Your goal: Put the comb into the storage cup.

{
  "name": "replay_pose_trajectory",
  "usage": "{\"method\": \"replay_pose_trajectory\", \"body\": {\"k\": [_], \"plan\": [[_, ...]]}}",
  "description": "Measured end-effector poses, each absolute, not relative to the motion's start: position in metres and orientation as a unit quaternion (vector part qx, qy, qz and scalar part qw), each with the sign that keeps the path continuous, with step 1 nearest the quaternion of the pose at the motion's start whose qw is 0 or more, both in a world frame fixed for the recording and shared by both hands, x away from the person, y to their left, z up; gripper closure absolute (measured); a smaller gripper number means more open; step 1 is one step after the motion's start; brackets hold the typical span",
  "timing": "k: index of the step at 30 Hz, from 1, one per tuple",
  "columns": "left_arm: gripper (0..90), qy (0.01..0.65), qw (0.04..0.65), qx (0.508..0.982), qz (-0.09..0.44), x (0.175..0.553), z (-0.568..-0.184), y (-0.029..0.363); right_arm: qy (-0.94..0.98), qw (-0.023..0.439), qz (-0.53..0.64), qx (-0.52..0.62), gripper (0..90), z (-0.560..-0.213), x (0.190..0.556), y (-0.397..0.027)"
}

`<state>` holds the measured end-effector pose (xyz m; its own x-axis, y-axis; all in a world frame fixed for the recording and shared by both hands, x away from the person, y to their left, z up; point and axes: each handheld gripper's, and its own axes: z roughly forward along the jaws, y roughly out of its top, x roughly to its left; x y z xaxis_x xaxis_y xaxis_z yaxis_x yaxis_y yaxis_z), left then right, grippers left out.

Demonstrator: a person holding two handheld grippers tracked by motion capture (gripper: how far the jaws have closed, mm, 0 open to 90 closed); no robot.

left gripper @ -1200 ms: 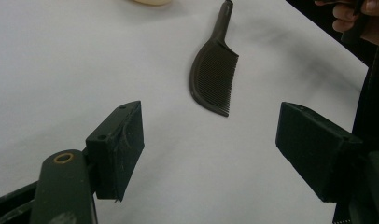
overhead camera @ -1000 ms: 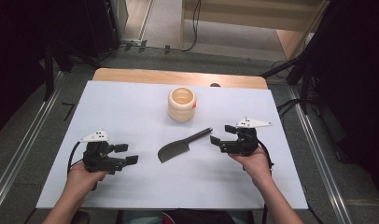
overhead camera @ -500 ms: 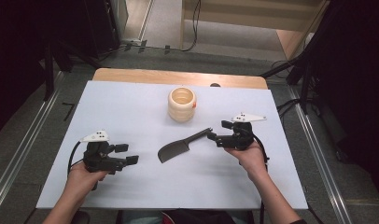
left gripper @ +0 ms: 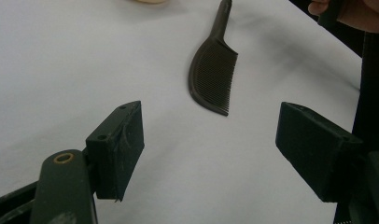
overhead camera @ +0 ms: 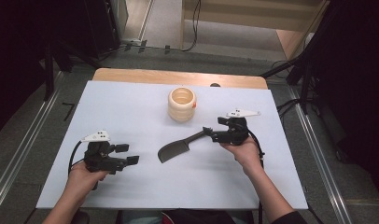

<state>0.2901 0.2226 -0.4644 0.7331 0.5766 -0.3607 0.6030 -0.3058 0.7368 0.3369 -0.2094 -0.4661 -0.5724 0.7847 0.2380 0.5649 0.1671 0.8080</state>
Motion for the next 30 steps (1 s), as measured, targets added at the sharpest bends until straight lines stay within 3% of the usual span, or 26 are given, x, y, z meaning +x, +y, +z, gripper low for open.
{"method": "replay_pose_trajectory", "body": {"k": [21, 23, 26, 30], "plan": [[24.1, 0.365, 0.459, 0.810, -0.011, 0.286, -0.464, 0.225, 0.760, 0.122, 0.457, 0.446, 14.6, -0.469, 0.365, -0.195], [24.1, 0.367, 0.461, 0.808, -0.012, 0.286, -0.464, 0.226, 0.758, 0.132, 0.461, 0.441, 19.7, -0.471, 0.367, -0.193], [24.1, 0.367, 0.460, 0.808, -0.010, 0.285, -0.464, 0.227, 0.757, 0.133, 0.461, 0.444, 20.0, -0.472, 0.368, -0.192], [24.1, 0.367, 0.461, 0.808, -0.010, 0.285, -0.464, 0.227, 0.755, 0.146, 0.460, 0.443, 30.4, -0.474, 0.368, -0.191]]}}
